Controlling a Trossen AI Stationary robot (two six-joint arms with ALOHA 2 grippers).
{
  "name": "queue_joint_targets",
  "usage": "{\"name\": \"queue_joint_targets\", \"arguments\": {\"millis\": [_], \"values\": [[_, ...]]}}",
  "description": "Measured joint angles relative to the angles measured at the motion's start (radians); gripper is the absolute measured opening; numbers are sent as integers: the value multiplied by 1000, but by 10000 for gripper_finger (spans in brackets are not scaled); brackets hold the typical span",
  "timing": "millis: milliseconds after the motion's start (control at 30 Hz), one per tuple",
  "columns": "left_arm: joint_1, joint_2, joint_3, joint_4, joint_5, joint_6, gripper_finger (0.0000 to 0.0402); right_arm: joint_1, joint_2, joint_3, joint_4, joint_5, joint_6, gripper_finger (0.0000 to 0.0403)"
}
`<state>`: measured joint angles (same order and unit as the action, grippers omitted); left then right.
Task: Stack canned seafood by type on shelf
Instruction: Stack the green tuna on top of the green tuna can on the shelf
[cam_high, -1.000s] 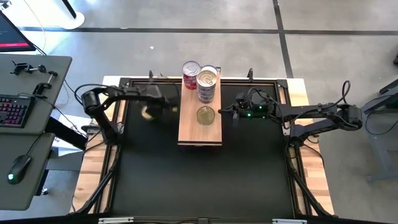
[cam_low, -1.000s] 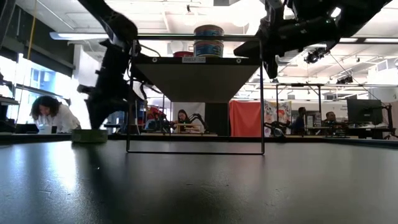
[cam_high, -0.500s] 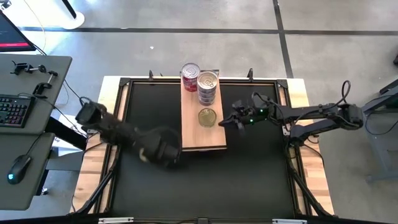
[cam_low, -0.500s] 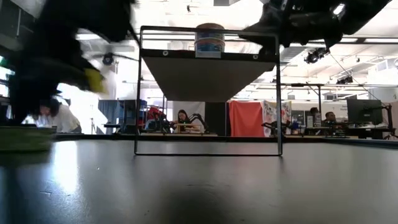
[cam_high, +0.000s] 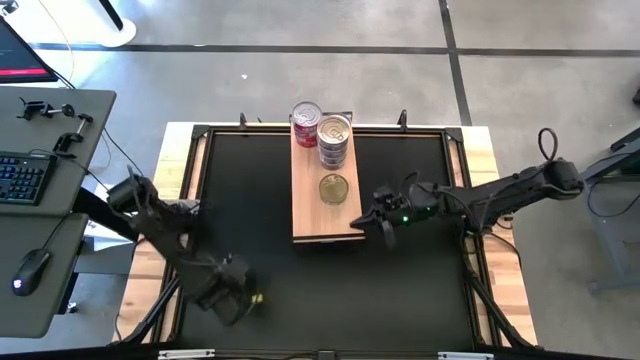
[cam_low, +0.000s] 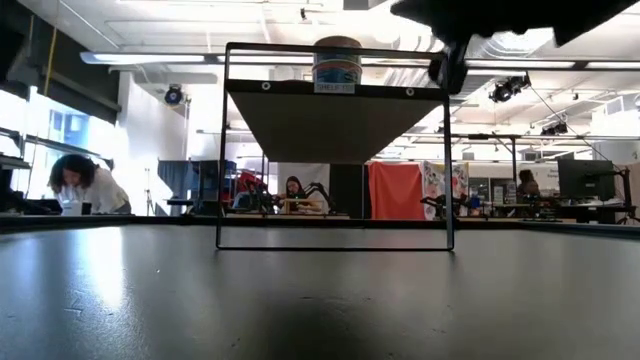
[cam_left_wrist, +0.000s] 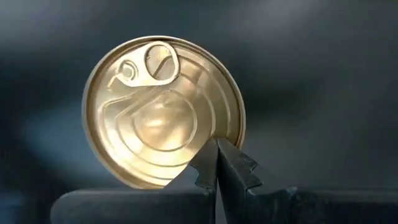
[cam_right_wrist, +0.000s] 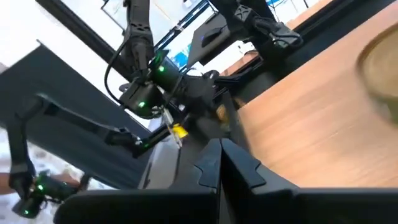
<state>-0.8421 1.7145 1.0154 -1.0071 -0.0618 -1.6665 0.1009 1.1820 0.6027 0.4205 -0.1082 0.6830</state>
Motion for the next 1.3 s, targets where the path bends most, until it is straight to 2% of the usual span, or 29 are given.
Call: {"name": "queue_joint_targets", "arguments": {"millis": [167,300,467,600,667,733,867,967,1033,1167,1300], "values": [[-98,1,0,251,-95,16,0,133,0,45,-27,158,96,0],[-102,11,-4,502,-205,199,0,243,0,87,-66,282,100,0],[1,12,-4,624,-309,382,0,355,1,119,-212,342,173,0],[126,12,-5,669,-310,475,0,445,9,119,-348,381,269,0],[178,11,-5,725,-287,531,0,491,10,119,-444,445,330,0],[212,11,-4,768,-259,570,0,524,10,119,-544,552,402,0],[228,8,-3,821,-262,578,0,533,16,118,-729,759,579,0],[225,8,-3,841,-265,579,0,510,39,118,-730,842,633,0],[210,8,-2,859,-265,589,0,484,65,118,-669,858,634,0],[167,8,1,916,-265,655,0,449,132,118,-546,804,583,0],[121,7,35,897,-281,683,0,439,188,118,-481,810,577,0]]}}
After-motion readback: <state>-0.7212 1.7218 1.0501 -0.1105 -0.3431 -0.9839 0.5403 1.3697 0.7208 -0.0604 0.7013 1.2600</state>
